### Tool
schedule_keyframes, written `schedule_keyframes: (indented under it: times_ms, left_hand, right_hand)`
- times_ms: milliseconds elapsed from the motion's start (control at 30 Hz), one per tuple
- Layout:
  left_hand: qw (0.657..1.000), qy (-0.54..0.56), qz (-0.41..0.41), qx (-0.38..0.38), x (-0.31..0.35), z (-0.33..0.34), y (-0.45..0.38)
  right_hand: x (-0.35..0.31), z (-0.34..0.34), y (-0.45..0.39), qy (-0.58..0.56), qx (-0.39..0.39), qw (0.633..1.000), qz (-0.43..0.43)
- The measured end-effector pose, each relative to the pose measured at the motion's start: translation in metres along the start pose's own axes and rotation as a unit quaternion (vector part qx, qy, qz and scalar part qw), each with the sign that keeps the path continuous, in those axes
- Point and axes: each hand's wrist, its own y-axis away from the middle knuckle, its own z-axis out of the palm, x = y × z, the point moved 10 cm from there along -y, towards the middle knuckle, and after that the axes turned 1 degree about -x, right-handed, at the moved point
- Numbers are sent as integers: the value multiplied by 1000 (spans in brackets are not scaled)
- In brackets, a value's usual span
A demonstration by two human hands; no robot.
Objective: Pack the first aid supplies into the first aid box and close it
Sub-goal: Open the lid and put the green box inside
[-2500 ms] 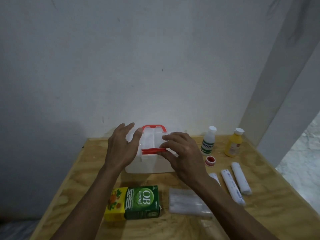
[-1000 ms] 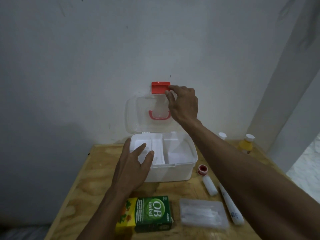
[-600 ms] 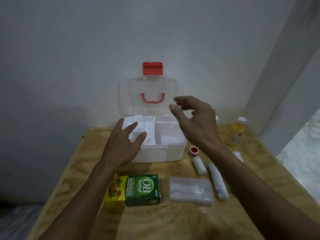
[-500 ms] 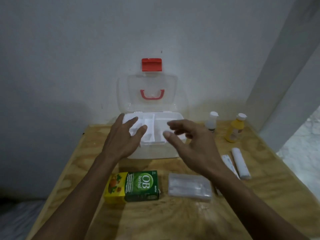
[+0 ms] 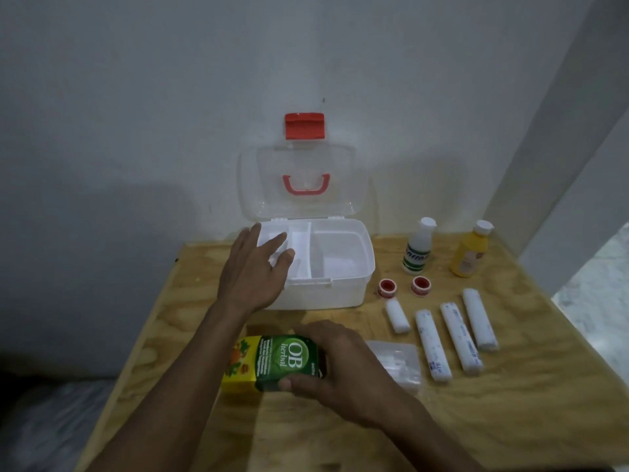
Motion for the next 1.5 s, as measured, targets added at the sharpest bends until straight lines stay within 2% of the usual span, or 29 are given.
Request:
schedule_keyframes:
  times_ms: [233,433,600,700,767,1033,1233,1500]
  left_hand:
    - [1000,4,1,8,-1,0,-1]
    - [1000,12,6,8,-1,-1,0]
    - [1000,14,8,11,-1,-2,-1]
    - [1000,8,9,12,0,-2,0]
    - [1000,10,8,14,0,-3,0]
    - [1000,1,12,14,1,-3,0]
    - [1000,-12,7,13,0,-2,-1]
    - [1000,-9,2,15,-2,0,-1]
  right_hand:
    - [-1,-3,-2,2,3,1000,-31]
    - [9,-50,26,-39,7,999,6]
    - [13,-147,42,-5,101,995,14]
    - [22,-197,20,20,162,986,21]
    - [30,-213,-4,58,177,982,31]
    - [33,-185,-87,199,63,978,32]
    - [23,-157,-113,234,13,972,26]
    - [30,-116,-136,228,-43,973,18]
